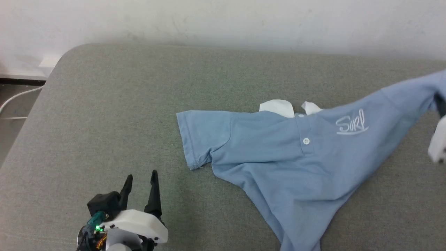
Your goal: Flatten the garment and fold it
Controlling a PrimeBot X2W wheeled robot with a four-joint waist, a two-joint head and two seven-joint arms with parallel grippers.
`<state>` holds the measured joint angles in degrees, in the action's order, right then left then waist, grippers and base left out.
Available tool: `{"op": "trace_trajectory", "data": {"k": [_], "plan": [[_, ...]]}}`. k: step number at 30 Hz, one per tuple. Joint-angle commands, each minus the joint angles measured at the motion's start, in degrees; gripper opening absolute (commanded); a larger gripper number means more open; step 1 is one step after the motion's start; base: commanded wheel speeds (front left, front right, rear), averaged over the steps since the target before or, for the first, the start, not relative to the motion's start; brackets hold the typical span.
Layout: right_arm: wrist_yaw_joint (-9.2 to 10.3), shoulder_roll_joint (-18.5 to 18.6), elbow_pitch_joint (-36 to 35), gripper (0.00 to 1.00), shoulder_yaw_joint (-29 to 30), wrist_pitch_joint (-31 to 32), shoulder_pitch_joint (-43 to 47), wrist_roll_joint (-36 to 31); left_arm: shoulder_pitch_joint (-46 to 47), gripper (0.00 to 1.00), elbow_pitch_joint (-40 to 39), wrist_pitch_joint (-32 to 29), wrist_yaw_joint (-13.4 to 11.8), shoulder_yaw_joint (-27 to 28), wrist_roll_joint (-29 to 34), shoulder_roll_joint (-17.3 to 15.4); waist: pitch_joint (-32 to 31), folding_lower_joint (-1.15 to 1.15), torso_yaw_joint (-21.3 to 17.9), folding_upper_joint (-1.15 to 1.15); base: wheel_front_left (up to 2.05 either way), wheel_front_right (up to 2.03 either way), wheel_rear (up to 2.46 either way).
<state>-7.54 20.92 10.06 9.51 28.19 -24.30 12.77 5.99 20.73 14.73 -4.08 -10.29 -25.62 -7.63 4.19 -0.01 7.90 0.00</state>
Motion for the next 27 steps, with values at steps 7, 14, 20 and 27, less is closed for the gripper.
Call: {"op": "trace_trajectory", "data": {"k": [7, 14, 20, 27], "plan": [[0.05, -3.08, 3.38, 0.0, 0.49, -1.73, 19.55, 3.47, -0.29, 1.0, -0.49, 0.27, 0.72, 1.16, 0.65, 0.27, 2.5, 0.01, -1.66, 0.0, 0.0, 0.0, 0.0], [0.05, -3.84, 7.86, 1.0, -4.34, -5.26, 23.26, 4.98, 1.09, 1.0, 0.49, 0.25, 0.95, 1.07, 0.94, -0.2, 3.13, 0.01, -3.79, 0.0, 0.0, 0.0, 0.0], [0.05, -1.76, 2.35, 1.0, -8.26, -1.71, 22.48, 8.42, 1.7, 1.0, 1.21, 0.03, 0.86, 0.51, 0.95, -0.08, 2.67, 0.01, -4.37, 0.0, 0.0, 0.0, 0.0], [0.05, 1.53, -15.79, 1.0, -5.05, 14.35, 19.31, 12.39, 2.07, 1.0, 1.21, -0.12, 0.97, -0.28, 0.77, 0.3, 3.33, 0.01, -2.75, 0.0, 0.0, 0.0, 0.0]]}}
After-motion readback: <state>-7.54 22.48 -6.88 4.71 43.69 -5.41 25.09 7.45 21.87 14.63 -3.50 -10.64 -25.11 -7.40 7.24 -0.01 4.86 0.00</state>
